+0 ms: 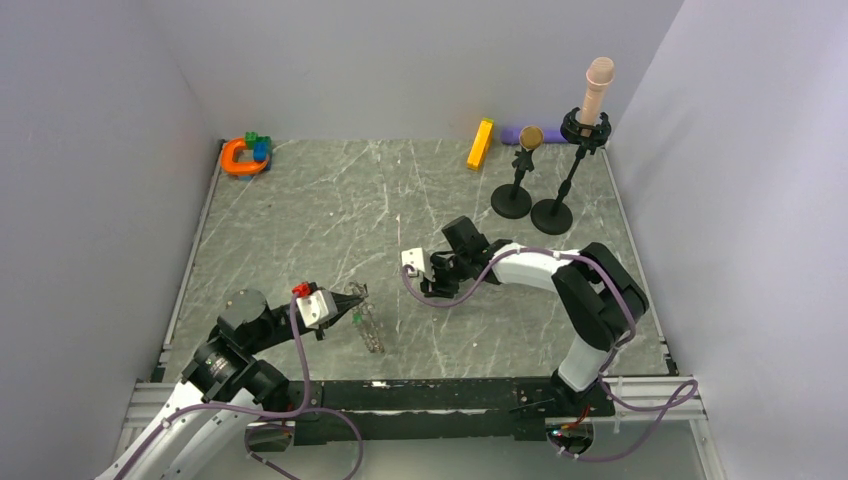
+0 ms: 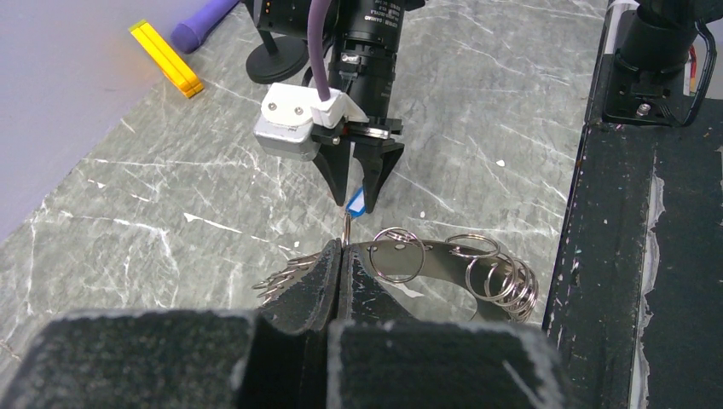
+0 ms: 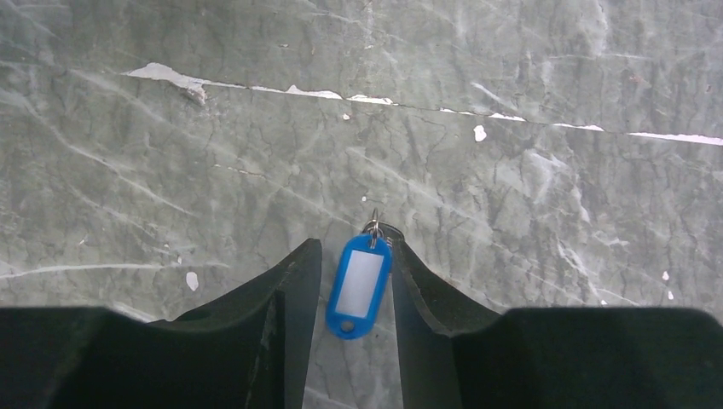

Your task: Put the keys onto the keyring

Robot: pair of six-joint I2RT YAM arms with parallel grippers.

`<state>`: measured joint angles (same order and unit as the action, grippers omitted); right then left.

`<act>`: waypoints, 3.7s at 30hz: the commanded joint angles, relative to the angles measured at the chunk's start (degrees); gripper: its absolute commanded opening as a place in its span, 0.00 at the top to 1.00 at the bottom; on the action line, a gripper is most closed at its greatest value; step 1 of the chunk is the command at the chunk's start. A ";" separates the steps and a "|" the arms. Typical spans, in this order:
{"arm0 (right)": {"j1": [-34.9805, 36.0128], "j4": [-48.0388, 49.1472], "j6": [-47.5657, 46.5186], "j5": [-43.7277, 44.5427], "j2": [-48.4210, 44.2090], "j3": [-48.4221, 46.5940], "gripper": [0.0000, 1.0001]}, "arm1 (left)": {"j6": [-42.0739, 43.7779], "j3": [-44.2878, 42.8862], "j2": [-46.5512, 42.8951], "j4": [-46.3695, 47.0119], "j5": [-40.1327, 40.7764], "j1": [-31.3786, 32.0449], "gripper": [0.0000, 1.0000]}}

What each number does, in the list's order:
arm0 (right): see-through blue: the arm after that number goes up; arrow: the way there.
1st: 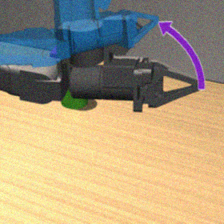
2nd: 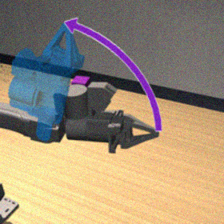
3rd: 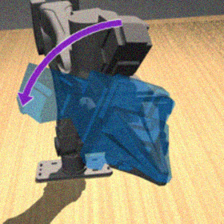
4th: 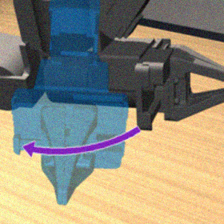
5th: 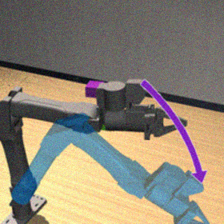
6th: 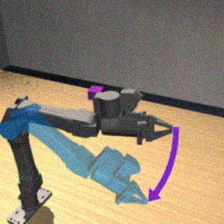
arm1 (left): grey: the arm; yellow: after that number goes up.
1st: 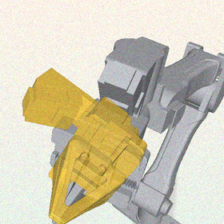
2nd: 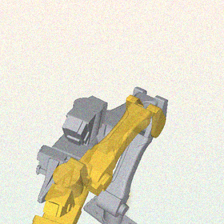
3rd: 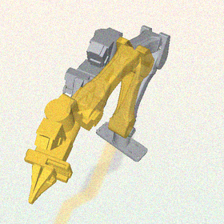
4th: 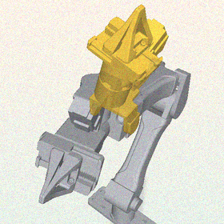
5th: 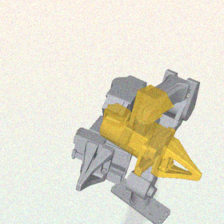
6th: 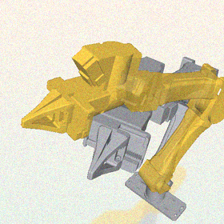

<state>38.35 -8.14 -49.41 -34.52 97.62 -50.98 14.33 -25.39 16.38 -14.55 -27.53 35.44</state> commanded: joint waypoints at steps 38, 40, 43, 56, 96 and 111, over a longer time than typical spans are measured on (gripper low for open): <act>0.37 4.17 3.59 -0.81 3.82 -3.32 0.77 | 0.79 -2.76 0.35 3.38 -0.97 -0.20 1.00; 0.39 4.13 3.68 -0.81 3.87 -3.42 0.78 | 0.79 -2.66 0.27 3.38 -0.95 -0.20 1.00; 0.36 3.88 3.47 -0.85 3.92 -3.51 0.79 | 0.77 -2.65 0.21 3.38 -1.04 -0.20 1.00; 0.43 3.39 3.92 -1.40 3.48 -3.82 0.68 | 0.68 -2.65 0.23 3.45 -1.26 -0.20 1.00; -0.56 1.52 2.39 -1.49 2.49 -3.49 0.86 | 0.62 -2.74 0.32 3.47 -1.58 -0.20 1.00; -0.62 0.60 2.28 -1.43 2.12 -4.21 0.81 | 0.61 -2.83 0.41 3.47 -1.80 -0.20 1.00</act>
<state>37.95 -7.49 -46.94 -34.96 101.25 -53.32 14.33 -25.41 16.82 -14.52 -28.21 35.44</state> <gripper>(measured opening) 0.183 0.012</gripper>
